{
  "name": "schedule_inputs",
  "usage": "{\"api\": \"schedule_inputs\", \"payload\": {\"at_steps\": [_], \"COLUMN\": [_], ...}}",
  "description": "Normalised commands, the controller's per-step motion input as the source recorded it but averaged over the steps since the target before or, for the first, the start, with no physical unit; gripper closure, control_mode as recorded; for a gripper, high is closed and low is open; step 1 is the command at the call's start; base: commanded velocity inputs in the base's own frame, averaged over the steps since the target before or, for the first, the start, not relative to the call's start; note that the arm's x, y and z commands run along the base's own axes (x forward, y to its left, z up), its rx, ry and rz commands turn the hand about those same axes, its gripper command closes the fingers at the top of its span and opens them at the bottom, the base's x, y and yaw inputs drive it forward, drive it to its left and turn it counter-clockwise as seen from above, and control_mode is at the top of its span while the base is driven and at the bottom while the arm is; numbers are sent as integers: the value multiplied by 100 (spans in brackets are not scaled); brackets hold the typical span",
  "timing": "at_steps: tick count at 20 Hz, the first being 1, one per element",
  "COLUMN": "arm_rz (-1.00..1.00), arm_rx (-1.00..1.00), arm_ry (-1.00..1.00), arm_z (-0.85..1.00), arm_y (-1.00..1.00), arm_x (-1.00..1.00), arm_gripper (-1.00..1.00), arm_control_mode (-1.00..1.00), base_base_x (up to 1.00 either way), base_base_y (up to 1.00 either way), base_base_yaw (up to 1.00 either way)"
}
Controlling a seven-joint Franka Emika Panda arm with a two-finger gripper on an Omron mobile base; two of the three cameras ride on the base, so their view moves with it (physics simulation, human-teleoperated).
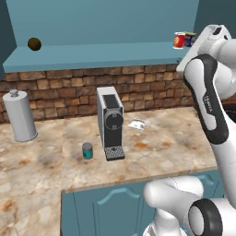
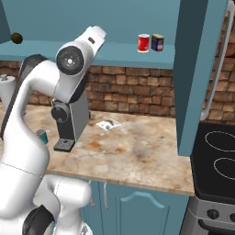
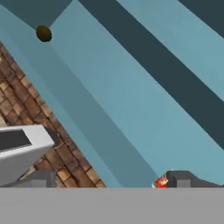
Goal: Pick the cans from the counter and place them in their designated side in the cabinet.
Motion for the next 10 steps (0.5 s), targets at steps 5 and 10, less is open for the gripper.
{"api": "schedule_inputs", "payload": {"at_steps": [5, 10], "arm_rz": [-20, -22], "arm_rx": [9, 8], "arm_ry": [32, 49], "arm_z": [-1, -1], "arm_y": [23, 16], "arm_x": [-43, -32], "arm_gripper": [-100, -100], "arm_control_mode": [-100, -100], "base_base_x": [0, 0], "base_base_y": [0, 0], "base_base_yaw": [0, 0]}}
